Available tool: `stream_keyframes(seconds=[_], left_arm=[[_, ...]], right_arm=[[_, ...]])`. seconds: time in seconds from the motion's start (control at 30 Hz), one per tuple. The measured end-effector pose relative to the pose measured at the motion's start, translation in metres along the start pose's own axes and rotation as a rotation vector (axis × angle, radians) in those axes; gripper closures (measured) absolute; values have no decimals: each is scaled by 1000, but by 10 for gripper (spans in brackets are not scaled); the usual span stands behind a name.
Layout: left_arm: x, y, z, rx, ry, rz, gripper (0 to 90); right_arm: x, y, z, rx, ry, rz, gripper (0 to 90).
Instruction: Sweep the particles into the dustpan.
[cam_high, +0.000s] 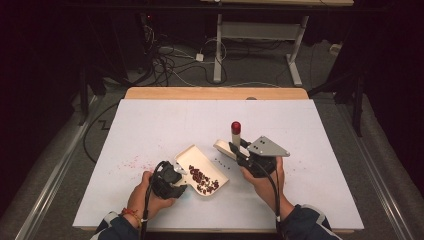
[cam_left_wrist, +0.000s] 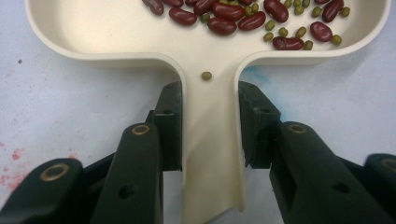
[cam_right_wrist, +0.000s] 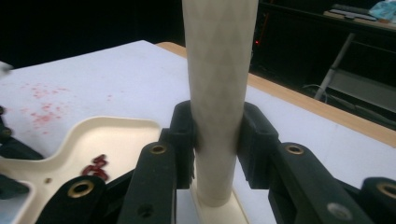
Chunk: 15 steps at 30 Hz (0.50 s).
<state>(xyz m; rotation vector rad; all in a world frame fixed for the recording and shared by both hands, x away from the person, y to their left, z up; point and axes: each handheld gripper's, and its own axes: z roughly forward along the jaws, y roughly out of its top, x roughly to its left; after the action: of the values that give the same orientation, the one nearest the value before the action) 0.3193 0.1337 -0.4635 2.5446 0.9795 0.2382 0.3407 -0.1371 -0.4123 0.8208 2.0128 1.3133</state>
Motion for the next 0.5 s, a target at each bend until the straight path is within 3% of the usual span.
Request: stream_keyframes(seconds=[0.2, 0.5], left_arm=[[-4, 3, 1, 6, 12, -2, 640], [-3, 4, 3, 4, -1, -13, 639]], right_arm=[[25, 1, -1, 7, 25, -25, 702], [40, 4, -5, -4, 73, -26, 705]])
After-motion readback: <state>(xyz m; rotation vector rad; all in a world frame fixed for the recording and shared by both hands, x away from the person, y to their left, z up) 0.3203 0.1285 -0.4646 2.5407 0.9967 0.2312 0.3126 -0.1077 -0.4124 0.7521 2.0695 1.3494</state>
